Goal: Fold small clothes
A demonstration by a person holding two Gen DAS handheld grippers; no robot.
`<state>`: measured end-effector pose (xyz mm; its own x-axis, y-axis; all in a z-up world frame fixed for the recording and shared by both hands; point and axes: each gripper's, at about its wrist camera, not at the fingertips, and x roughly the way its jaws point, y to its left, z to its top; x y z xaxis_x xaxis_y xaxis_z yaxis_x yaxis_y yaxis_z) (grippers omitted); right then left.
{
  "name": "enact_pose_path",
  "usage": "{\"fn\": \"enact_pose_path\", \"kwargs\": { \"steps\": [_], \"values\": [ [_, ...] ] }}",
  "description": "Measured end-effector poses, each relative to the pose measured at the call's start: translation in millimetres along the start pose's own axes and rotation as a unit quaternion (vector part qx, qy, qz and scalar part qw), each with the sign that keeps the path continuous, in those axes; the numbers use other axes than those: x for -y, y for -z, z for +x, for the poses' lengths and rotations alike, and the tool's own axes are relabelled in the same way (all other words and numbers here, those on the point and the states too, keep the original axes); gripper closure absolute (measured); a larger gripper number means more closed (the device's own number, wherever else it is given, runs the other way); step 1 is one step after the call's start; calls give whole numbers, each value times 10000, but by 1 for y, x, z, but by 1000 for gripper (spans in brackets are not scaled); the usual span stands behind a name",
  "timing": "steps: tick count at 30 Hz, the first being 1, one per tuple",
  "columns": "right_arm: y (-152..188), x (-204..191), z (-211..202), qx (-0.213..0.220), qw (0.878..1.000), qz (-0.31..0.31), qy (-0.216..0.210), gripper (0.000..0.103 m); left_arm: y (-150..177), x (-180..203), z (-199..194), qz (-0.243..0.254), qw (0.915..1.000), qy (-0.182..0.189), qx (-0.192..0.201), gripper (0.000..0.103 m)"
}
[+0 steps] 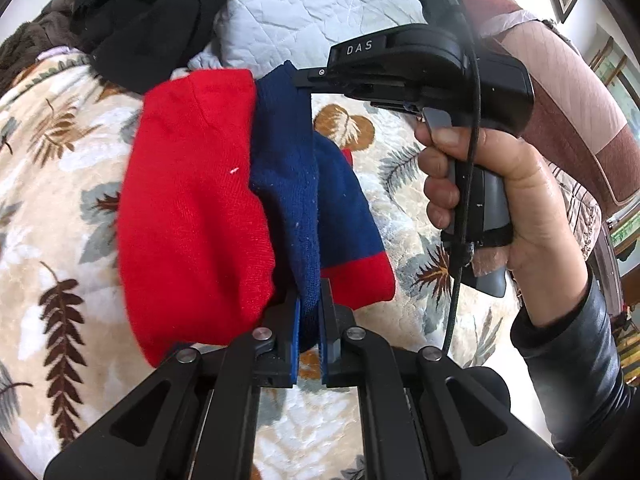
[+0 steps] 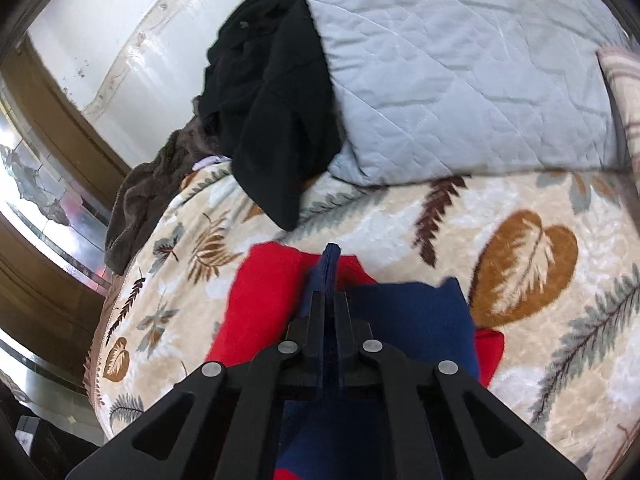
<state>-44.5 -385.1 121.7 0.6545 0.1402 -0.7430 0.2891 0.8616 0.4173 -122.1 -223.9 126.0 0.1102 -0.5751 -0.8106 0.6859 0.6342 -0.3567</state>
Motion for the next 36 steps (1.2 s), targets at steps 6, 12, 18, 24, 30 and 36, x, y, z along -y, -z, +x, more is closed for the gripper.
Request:
{"fn": "enact_pose_path", "kwargs": {
  "steps": [6,12,18,24,30,36],
  "values": [
    [7,31,16,-108,9992,394,-40,100,9,3,23,-177,9997,154,-86,98],
    [19,58,21,-259,9975,628,-177,95,11,8,44,-40,9997,33,-256,98],
    [17,40,17,-290,9932,593,-960,58,15,2,53,-148,9995,70,-285,99],
    [18,33,54,-717,9861,1003,-1113,58,14,4,58,-97,9994,43,-332,99],
    [28,26,77,-910,9855,892,-1119,95,15,4,59,-122,9994,53,-304,99],
    [25,29,29,-85,9957,703,-605,96,16,10,61,-3,9993,94,-348,99]
  ]
}}
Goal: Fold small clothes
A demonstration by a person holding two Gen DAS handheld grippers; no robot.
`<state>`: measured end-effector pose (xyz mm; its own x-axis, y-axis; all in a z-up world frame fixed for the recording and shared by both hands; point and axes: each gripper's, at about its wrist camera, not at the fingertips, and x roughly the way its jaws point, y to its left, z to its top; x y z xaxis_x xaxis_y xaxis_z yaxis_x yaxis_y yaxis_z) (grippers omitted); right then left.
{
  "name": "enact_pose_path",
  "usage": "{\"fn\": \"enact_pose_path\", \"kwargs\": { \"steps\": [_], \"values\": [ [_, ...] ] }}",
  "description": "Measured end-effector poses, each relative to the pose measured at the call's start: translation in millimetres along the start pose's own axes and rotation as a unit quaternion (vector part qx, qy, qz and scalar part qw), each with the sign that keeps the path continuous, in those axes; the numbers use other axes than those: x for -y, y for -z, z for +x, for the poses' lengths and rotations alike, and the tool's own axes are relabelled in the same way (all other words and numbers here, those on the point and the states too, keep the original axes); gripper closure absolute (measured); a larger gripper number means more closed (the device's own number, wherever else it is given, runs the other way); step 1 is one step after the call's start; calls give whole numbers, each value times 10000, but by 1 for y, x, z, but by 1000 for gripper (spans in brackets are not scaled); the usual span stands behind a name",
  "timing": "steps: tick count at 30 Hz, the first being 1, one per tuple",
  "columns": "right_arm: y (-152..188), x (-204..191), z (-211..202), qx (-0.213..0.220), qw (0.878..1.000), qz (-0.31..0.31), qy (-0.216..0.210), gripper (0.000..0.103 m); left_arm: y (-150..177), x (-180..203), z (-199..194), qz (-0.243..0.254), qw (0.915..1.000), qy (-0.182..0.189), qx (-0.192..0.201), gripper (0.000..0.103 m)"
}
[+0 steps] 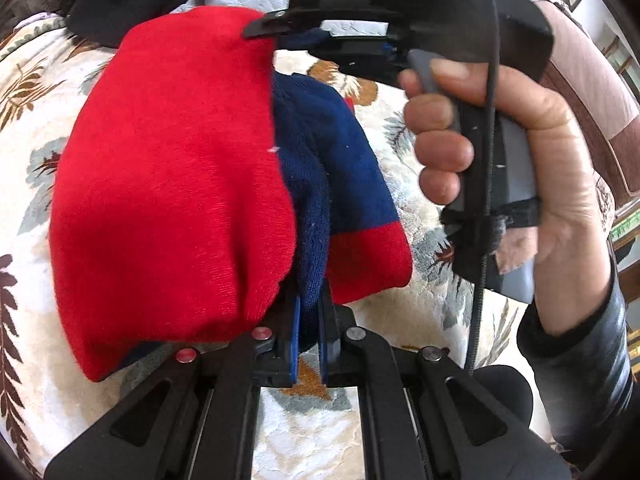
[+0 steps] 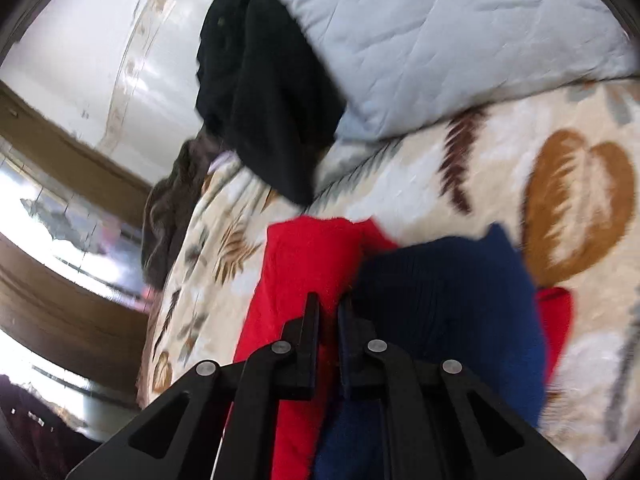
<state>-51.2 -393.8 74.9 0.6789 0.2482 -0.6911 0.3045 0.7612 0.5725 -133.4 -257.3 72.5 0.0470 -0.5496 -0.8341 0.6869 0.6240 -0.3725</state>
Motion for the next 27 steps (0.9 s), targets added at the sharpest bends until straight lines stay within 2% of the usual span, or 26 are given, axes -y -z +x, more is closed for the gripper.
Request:
{"fn": "enact_pose_path", "kwargs": {
  "steps": [1,5,9,11,13,16,20,21,22,23,24,27],
  "values": [
    [1,3,2,-25,9997,-40,229,96,0,2,2,41,10000,-19,-16,99],
    [8,25,26,-374,9979,100,525,95,1,4,10,107,9999,-92,-94,99],
    [10,36,23,-423,9984,359,146,87,1,1,10,80,9999,-90,-115,99],
    [7,39,11,-340,9982,487,97,73,1,0,9,81,9999,-90,-112,99],
    [5,39,3,-304,9985,425,137,66,-1,1,10,74,9999,-92,-109,99],
    [6,40,7,-442,9976,531,32,63,-1,2,11,68,9999,-105,-107,99],
    [8,43,25,-560,9942,889,-245,55,0,4,13,62,9998,-127,-109,99],
    [8,40,30,-578,9941,882,-256,55,0,4,13,70,9998,-139,-115,99],
    [8,34,35,-610,9951,761,-159,60,-1,5,13,75,9998,-149,-120,99],
    [7,29,37,-626,9961,615,-42,84,-1,5,12,73,9998,-159,-119,99],
    [7,24,38,-659,9968,445,57,88,-2,6,11,60,9998,-165,-111,99],
    [4,9,21,-351,9992,-26,174,91,-1,8,9,35,9999,-149,-62,99]
  ]
}}
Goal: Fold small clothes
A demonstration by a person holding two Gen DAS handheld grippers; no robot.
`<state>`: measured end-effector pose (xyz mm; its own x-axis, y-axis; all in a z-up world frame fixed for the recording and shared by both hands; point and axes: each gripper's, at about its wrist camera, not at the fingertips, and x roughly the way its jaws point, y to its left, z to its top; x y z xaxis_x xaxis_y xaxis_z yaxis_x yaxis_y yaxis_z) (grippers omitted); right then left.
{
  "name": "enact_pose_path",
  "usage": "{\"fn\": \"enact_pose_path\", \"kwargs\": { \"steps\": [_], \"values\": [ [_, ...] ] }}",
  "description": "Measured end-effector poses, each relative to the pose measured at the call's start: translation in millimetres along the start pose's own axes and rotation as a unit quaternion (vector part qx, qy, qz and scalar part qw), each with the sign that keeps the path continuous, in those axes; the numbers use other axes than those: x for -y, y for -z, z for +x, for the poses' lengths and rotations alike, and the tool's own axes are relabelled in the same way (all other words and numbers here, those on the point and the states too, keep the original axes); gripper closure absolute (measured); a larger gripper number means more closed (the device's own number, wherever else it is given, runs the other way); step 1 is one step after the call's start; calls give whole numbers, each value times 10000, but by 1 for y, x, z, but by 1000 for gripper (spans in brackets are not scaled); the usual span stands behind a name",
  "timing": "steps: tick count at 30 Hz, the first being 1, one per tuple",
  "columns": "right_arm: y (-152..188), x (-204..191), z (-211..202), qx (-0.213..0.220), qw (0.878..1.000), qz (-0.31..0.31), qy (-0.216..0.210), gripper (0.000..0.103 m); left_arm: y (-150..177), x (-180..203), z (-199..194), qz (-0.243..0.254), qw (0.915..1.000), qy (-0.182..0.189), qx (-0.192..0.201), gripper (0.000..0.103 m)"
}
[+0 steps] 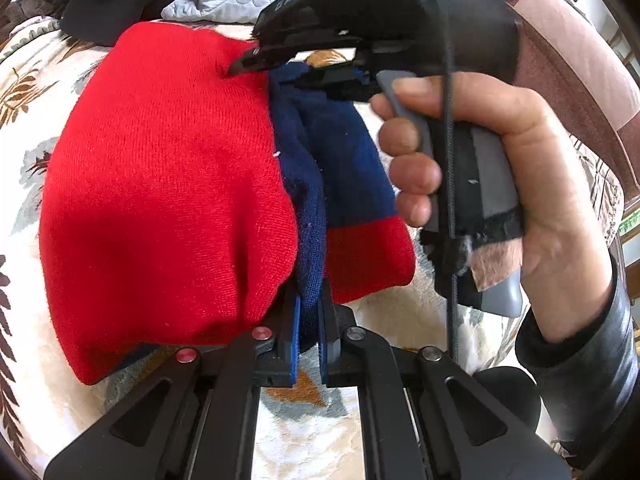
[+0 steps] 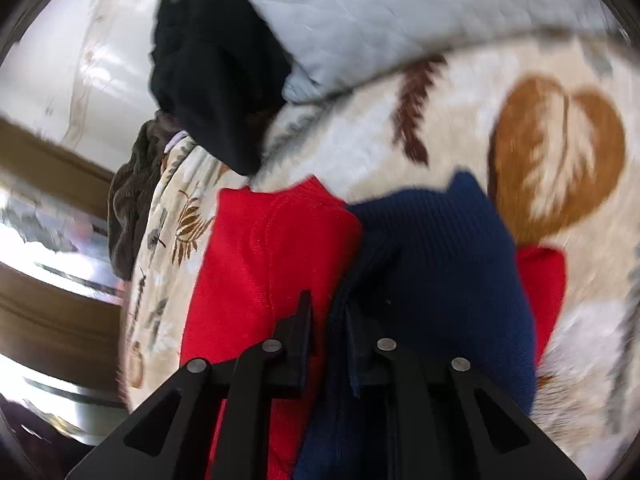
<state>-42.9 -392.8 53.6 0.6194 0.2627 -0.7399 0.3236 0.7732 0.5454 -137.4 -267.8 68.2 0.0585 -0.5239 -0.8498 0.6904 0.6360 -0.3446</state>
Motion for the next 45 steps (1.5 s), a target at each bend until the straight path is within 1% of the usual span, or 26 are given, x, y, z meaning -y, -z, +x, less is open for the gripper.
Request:
{"fn": "enact_pose_path", "kwargs": {
  "steps": [1,3,7,9,11,15,17,20,23,24,26,28,30,33,35,36,39,41,43,45],
  "values": [
    [-1,-2,-10,123,9999,-64,-60,91,0,2,-1,8,10000,23,29,98],
    [-6,-3,-24,214,9996,-125,-144,91,-1,7,-3,44,9999,96,67,98],
    [-11,5,-49,364,9991,-220,-37,91,-7,31,-1,297,9993,229,69,98],
    [-14,14,-54,433,9989,-169,23,91,-10,42,3,407,9988,260,55,98],
    [-14,28,-54,450,9988,-105,128,91,-12,47,9,443,9986,282,10,98],
    [-10,52,-28,161,9991,25,382,90,-11,42,33,401,9988,158,-232,98],
    [-5,62,-19,171,9990,78,396,88,-11,39,40,356,9990,176,-222,98],
    [-3,67,-19,260,9990,193,296,84,-8,36,34,277,9990,343,-88,96],
    [-1,61,-31,312,9990,189,262,75,-5,31,22,207,9986,479,-45,94],
    [0,58,-36,345,9989,157,272,74,-3,31,14,220,9985,508,12,92],
    [7,52,-51,427,9987,58,258,71,2,31,2,266,9982,523,113,82],
    [17,48,-66,471,9987,-8,190,70,9,29,-15,307,9973,624,222,69],
    [31,43,-79,492,9987,-69,82,70,18,23,-33,343,9973,541,357,59],
    [58,33,-93,402,9989,-187,-121,69,36,3,-57,340,9970,410,570,59],
    [77,26,-95,285,9990,-284,-179,68,44,-10,-68,279,9968,184,729,59],
    [85,23,-95,219,9991,-308,-194,67,48,-23,-74,205,9962,-29,850,59],
    [105,18,-90,58,9994,-272,-190,65,52,-50,-79,-90,9941,-287,1044,59],
    [112,18,-86,44,9997,-206,-107,62,55,-64,-81,-226,9925,-323,1155,59],
    [116,20,-81,22,10000,-50,-13,61,57,-77,-77,-346,9909,-334,1259,59],
    [117,21,-75,-25,10000,72,1,61,59,-80,-73,-283,9903,-345,1318,59]
  ]
}}
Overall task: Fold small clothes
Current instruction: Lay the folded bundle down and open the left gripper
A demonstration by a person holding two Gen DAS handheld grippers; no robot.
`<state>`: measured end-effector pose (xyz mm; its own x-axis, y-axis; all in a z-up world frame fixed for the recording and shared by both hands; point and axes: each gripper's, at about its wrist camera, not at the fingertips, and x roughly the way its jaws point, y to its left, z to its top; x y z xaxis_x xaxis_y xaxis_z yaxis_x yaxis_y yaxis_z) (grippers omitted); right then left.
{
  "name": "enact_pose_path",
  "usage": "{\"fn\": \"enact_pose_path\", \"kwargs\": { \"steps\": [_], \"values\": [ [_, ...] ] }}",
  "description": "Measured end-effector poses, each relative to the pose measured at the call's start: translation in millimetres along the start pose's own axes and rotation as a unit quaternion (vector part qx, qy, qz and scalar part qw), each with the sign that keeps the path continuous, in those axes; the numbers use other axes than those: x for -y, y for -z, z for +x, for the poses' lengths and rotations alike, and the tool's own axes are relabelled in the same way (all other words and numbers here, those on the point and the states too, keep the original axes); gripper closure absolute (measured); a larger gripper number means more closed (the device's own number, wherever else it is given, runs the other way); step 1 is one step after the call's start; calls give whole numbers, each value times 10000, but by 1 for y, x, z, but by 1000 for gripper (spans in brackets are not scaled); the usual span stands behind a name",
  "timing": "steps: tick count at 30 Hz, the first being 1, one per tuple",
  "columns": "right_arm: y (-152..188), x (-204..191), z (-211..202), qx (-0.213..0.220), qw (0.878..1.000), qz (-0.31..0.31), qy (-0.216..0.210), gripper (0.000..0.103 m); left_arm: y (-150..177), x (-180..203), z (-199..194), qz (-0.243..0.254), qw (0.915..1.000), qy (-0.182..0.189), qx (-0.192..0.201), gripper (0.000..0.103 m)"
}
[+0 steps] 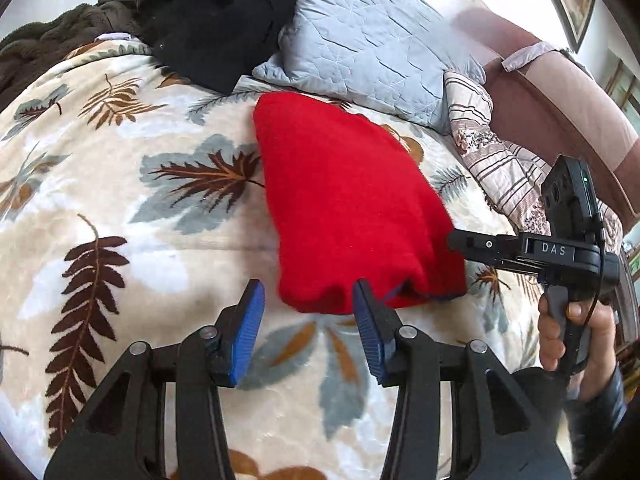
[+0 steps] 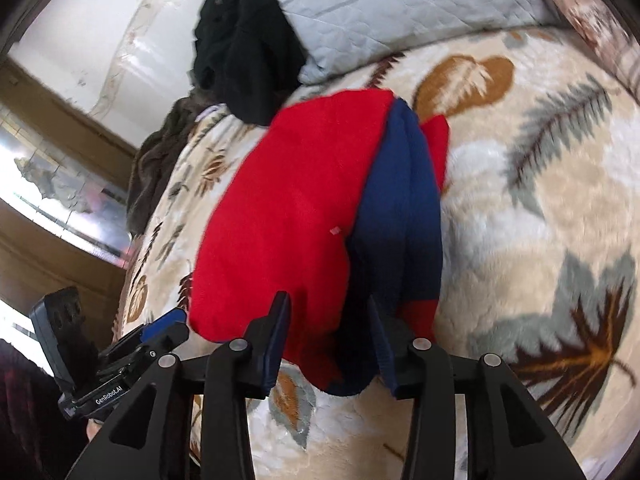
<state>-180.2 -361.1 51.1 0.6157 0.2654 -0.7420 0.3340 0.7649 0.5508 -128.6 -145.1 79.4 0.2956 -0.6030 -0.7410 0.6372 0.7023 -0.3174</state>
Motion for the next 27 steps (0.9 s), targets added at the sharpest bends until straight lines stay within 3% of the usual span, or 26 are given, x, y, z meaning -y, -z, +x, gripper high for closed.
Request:
{"fn": "enact_pose_path", "kwargs": {
  "steps": [3,4,5,6,11,16,19,23,27],
  "values": [
    [2,1,7,-61,9999,73,125,61,8,4,5,310,9995,-26,-6,59],
    [3,0,9,-87,9998,98,149,68,9,7,9,419,9991,-49,-21,59],
    [3,-1,11,-105,9997,115,167,89,11,9,10,520,9986,-68,-50,59],
    [3,-2,11,-121,9997,107,167,97,12,11,12,630,9980,-73,-86,59],
    [-1,-15,-12,277,9990,-132,335,97,11,24,20,997,9948,-163,-142,59],
    [0,-18,-43,718,9961,-193,479,98,4,24,35,1017,9941,-298,-225,58],
    [9,-1,-33,636,9946,96,812,98,5,17,48,874,9946,-357,-437,60],
    [25,27,4,272,9957,449,768,98,9,8,52,609,9961,-215,-603,61],
    [24,27,1,291,9966,477,608,96,7,5,26,468,9975,-151,-502,61]
  ]
}}
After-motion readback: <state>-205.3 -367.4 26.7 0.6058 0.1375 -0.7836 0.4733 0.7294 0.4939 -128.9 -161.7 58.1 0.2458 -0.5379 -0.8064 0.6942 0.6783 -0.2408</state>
